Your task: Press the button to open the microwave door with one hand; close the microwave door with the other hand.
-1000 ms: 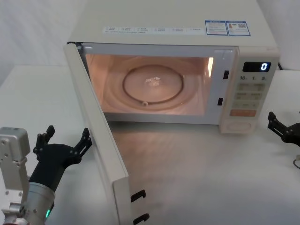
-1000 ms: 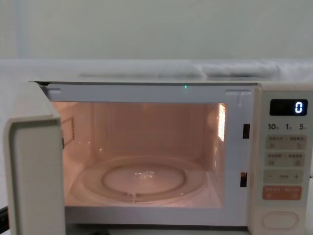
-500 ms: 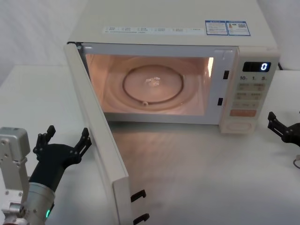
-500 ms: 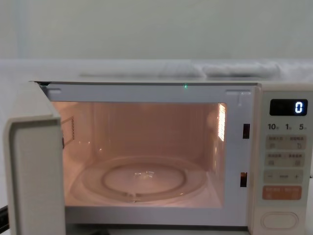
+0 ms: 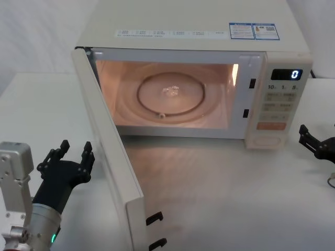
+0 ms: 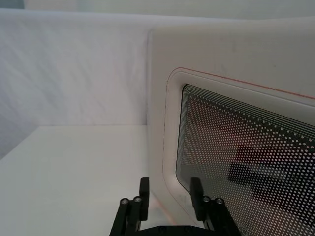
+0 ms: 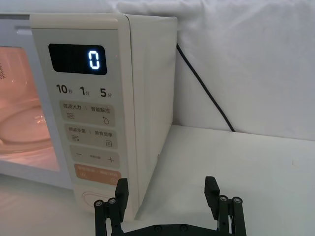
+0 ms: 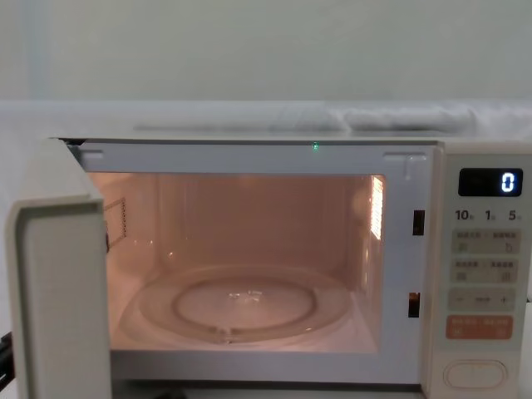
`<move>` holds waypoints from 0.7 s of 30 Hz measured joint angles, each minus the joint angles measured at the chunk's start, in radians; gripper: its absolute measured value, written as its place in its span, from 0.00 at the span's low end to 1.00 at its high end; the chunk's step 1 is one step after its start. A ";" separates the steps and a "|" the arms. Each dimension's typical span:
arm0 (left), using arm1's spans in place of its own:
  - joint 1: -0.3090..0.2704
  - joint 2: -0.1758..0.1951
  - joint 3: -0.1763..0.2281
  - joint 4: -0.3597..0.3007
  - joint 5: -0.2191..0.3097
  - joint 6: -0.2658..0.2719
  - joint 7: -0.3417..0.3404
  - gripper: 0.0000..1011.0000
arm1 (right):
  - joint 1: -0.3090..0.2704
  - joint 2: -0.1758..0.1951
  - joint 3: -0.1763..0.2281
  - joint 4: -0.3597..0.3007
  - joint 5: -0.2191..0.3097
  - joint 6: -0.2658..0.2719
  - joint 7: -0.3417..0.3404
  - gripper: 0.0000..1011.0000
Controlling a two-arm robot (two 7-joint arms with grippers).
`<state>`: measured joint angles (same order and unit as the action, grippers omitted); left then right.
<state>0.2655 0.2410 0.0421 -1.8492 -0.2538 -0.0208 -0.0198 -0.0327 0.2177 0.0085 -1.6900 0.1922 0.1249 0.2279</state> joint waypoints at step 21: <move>0.000 0.000 0.000 0.000 0.000 0.000 0.000 0.00 | 0.000 0.000 0.000 0.000 0.000 0.000 0.000 0.99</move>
<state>0.2655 0.2410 0.0421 -1.8492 -0.2538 -0.0208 -0.0199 -0.0326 0.2178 0.0085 -1.6900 0.1922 0.1249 0.2279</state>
